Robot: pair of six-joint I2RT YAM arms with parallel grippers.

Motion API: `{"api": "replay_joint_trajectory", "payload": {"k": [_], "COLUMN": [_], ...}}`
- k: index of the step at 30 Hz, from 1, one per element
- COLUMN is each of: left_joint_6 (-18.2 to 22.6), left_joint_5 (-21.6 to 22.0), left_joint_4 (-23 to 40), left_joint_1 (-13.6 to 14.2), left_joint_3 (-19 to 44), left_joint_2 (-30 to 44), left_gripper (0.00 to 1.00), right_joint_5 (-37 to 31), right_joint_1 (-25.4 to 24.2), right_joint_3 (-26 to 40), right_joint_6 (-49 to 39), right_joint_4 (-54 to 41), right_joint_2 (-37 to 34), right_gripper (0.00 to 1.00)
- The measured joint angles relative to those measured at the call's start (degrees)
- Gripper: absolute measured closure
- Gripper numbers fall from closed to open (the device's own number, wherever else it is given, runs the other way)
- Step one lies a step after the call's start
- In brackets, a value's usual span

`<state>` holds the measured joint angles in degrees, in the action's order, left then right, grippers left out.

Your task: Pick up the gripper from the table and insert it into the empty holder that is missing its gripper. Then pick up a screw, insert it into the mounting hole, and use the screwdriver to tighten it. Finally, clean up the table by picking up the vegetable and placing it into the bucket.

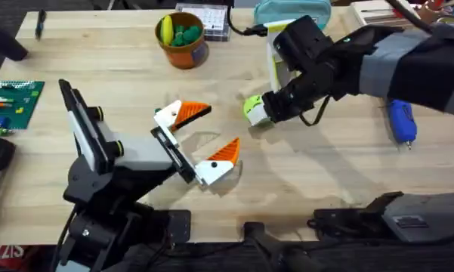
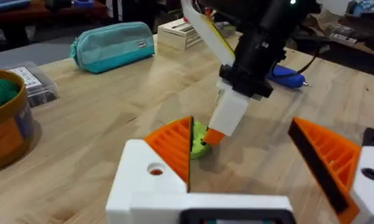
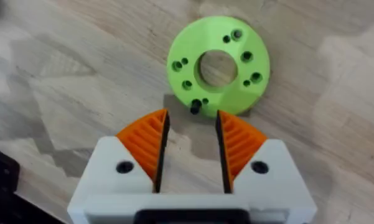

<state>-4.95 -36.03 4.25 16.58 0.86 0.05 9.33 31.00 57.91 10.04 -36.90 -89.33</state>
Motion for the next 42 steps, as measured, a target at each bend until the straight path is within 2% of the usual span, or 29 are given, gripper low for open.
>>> {"api": "replay_joint_trajectory", "payload": {"k": [5,14,28,32,36,42], "left_joint_6": [0.0,0.0,0.0,0.0,0.0,0.0], "left_joint_5": [0.0,0.0,0.0,0.0,0.0,0.0], "left_joint_4": [0.0,0.0,0.0,0.0,0.0,0.0], "left_joint_1": [0.0,0.0,0.0,0.0,0.0,0.0], "left_joint_3": [0.0,0.0,0.0,0.0,0.0,0.0], "left_joint_2": [0.0,0.0,0.0,0.0,0.0,0.0], "left_gripper": [0.012,0.012,0.012,0.012,0.012,0.012], "right_joint_5": [-1.4,-9.0,-11.5,-11.7,-11.7,-11.9], "right_joint_1": [0.7,6.1,6.4,6.4,6.4,6.4], "right_joint_3": [0.0,0.0,0.0,0.0,0.0,0.0], "right_joint_6": [-1.9,-4.8,-5.4,-5.6,-5.6,-5.8], "right_joint_4": [0.9,1.1,2.2,2.2,2.2,2.2], "right_joint_2": [0.0,-0.1,-1.8,-1.8,-1.8,-1.8], "right_gripper": [0.524,0.524,0.529,0.626,0.866,0.895]}}
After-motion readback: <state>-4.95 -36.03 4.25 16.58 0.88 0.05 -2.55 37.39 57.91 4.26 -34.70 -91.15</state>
